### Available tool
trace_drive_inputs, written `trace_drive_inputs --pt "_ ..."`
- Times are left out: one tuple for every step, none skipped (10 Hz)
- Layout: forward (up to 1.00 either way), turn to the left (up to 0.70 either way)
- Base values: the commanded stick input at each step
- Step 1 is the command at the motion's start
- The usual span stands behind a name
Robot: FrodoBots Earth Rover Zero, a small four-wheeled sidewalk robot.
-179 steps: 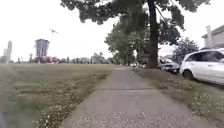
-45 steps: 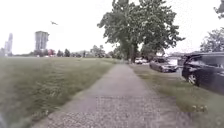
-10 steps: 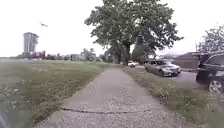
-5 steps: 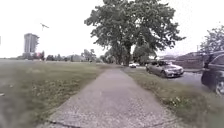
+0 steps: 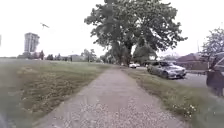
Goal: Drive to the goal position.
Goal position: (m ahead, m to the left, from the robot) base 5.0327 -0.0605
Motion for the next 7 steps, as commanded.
trace_drive_inputs --pt "0.70 0.00" --pt "0.70 0.00" --pt "0.70 0.00" --pt "0.70 0.00" --pt "0.70 0.00" --pt "0.70 0.00" --pt "0.70 0.00"
